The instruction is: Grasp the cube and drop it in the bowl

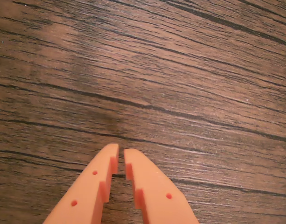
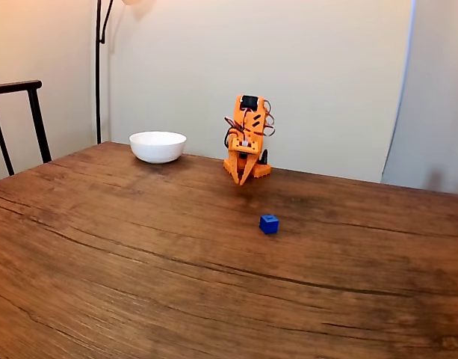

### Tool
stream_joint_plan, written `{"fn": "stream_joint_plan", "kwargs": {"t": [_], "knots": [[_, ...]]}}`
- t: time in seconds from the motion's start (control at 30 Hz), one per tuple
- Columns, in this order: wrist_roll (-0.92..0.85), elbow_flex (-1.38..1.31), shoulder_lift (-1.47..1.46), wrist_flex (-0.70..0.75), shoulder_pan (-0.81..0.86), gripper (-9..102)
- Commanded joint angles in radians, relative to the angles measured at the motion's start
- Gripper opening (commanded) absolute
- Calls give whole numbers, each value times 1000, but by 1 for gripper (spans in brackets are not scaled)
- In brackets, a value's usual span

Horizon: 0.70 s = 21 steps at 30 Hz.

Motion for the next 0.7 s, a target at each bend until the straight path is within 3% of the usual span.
{"fn": "stream_joint_plan", "kwargs": {"t": [0.0,0.33,0.67], "knots": [[0,-5,-11,60,6,-1],[-12,-5,-6,51,5,-1],[-52,-41,-8,-72,-17,-1]]}}
